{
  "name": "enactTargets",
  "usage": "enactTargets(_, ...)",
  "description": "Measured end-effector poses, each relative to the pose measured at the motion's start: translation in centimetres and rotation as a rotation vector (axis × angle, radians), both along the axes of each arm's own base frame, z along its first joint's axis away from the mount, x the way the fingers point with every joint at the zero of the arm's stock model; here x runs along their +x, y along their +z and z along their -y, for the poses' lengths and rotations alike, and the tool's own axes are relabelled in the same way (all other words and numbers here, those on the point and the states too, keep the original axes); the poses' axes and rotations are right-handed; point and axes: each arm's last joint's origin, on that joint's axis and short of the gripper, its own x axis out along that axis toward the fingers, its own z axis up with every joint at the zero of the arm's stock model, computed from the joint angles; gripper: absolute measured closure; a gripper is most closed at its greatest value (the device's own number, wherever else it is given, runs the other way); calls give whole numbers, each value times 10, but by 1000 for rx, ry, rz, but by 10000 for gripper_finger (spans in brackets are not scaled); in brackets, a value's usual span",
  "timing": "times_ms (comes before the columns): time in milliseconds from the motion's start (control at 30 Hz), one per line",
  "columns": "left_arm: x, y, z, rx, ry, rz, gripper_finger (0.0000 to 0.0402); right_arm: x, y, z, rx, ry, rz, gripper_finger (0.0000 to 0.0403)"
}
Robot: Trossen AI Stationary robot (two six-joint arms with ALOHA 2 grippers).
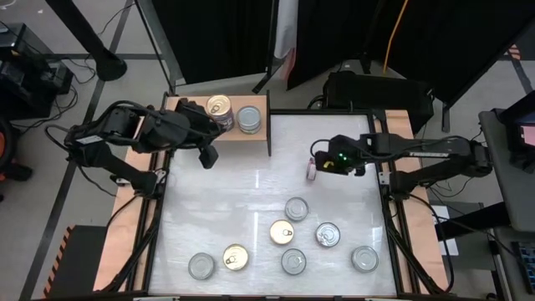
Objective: Stack canned seafood by type on shelf
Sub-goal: Put the red tuna can on the the shelf
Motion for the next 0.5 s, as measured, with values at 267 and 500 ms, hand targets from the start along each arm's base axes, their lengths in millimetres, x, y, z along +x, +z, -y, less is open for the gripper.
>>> enactTargets(267, 1, 0, -16, 28, -19, -34, 341, 31, -8, 12, -71, -2, -50, 153)
enactTargets(500, 1, -1, -20, 0, -38, -42, 341, 48, -42, 25, -88, 6, -235, 16)
